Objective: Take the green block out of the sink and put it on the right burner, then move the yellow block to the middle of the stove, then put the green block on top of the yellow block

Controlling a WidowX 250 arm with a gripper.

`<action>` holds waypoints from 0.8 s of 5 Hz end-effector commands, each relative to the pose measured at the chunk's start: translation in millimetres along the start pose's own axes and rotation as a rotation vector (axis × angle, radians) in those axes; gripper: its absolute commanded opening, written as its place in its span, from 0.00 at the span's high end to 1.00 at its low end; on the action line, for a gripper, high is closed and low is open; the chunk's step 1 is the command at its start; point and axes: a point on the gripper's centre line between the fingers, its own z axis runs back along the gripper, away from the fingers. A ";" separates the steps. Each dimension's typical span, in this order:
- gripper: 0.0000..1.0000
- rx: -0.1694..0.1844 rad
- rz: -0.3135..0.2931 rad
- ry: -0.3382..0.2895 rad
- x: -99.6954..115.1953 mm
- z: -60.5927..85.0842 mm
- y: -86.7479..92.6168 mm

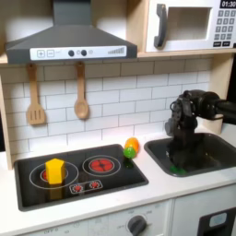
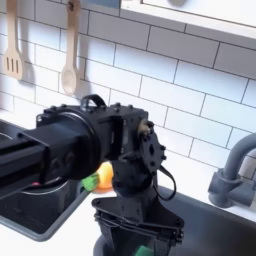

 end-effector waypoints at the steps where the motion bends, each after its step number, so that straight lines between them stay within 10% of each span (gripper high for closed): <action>1: 0.00 0.057 0.015 0.067 -2.1 -15.7 4.0; 4: 0.00 0.083 0.053 0.029 5.9 -13.0 7.5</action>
